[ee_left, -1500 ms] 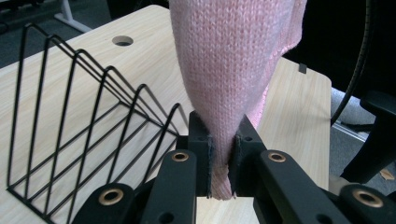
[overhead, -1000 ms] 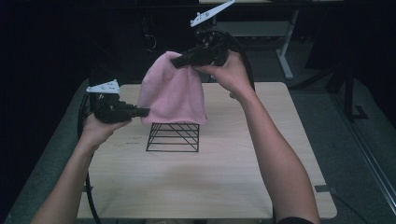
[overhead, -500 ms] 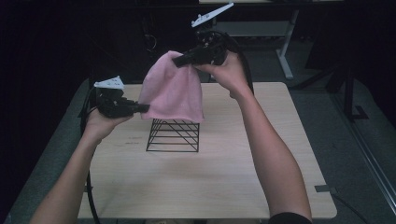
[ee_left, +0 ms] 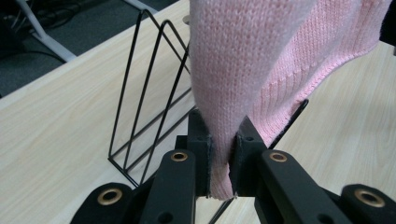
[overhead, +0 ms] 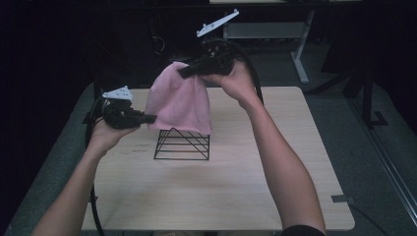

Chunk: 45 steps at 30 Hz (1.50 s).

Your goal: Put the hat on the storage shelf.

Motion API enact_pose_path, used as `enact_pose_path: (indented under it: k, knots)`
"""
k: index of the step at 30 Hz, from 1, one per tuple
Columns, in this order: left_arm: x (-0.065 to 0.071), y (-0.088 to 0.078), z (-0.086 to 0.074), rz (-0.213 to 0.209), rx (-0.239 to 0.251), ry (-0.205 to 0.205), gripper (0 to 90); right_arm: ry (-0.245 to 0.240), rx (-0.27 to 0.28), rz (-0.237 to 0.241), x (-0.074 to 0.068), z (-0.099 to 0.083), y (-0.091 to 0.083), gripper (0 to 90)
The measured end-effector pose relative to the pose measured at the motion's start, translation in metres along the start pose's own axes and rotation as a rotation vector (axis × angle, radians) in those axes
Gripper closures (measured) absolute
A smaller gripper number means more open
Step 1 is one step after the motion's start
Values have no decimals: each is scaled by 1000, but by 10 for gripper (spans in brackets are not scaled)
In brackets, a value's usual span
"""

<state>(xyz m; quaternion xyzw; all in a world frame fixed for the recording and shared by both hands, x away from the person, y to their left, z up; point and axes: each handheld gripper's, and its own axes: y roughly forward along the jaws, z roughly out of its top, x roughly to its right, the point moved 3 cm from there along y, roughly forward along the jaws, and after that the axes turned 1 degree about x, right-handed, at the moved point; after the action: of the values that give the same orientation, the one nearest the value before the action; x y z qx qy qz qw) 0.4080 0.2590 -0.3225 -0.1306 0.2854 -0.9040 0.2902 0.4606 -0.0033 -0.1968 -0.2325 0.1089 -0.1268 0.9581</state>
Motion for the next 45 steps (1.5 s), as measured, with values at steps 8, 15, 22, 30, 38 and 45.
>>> enact_pose_path:
  k: [8, 15, 22, 30, 38, 45]
  knots:
    - [1, 4, -11, -4, -16, 4, 802, 0, -22, 25, -5, -6, 7, 794]
    - [1, 9, -21, -8, -30, -12, 802, -2, -22, 37, -9, -16, 12, 794]
    - [1, 13, -29, -3, -42, -6, 803, 20, -24, 53, -9, -28, 16, 793]
    - [2, 19, -41, 0, -73, -16, 803, 27, -28, 68, -9, -41, 24, 792]
    - [1, 26, -52, -2, -94, -20, 803, 34, -40, 78, -7, -51, 31, 790]
    - [0, 31, -62, -4, -120, -31, 802, 48, -47, 91, -7, -61, 38, 789]
